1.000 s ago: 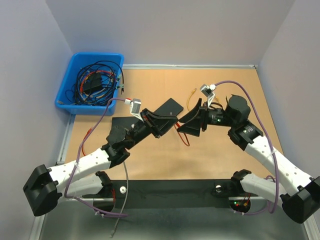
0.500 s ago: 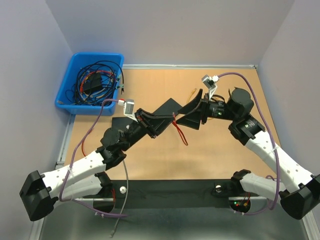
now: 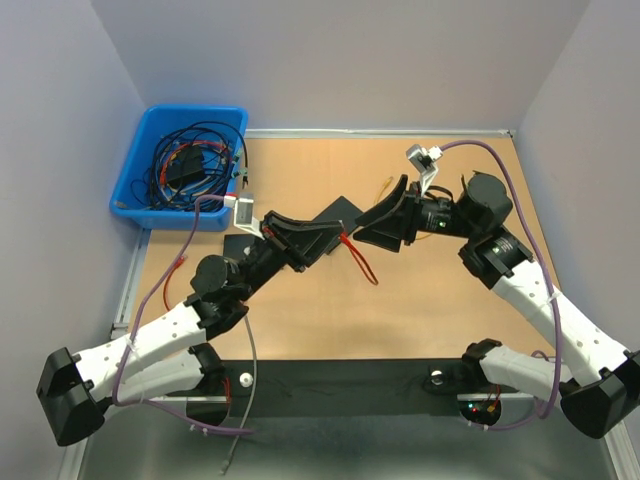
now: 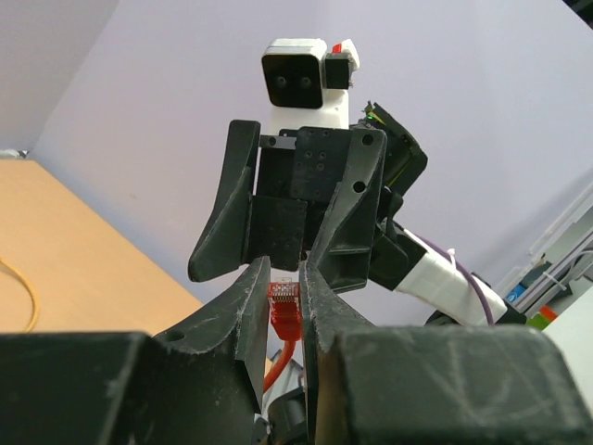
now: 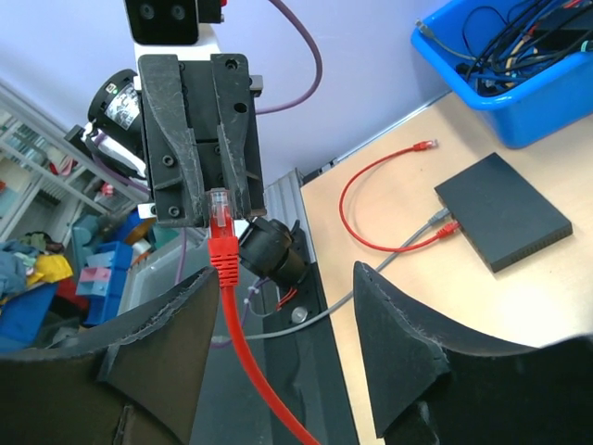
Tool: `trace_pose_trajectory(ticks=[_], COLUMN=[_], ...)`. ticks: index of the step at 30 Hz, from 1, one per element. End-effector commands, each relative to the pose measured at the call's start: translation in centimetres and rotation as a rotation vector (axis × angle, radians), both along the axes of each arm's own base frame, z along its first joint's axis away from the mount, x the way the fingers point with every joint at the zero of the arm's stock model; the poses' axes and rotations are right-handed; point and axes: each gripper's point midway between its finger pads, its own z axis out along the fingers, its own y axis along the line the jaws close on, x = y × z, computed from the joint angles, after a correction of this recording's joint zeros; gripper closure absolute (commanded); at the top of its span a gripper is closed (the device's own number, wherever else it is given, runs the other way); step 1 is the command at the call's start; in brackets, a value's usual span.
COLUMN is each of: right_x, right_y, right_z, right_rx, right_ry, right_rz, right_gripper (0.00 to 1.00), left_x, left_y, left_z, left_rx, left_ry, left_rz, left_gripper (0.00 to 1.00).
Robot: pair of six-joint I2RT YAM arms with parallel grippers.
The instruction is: Insert the plug into the switch port
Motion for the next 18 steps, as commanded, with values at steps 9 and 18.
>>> trace_pose_trajectory(ticks=[9,18], right_x=[-2.3,-2.6], right_y=[0.1,0.1], right_z=[2.9,2.9], right_rx=[0.134,0.146], right_ry=[-0.046,-0.034], right_rz=[0.107,0.130], right_gripper=[0.42,0.50], left_x=[-1.2,-1.1], left_y=[0.9,0.5], left_z=[4.1,4.4], left_rx=[-0.131,-0.132], left_ry=[-0.073,-0.077], left_rz=[-0.031,-0.041], left_gripper=[1.00,1.00])
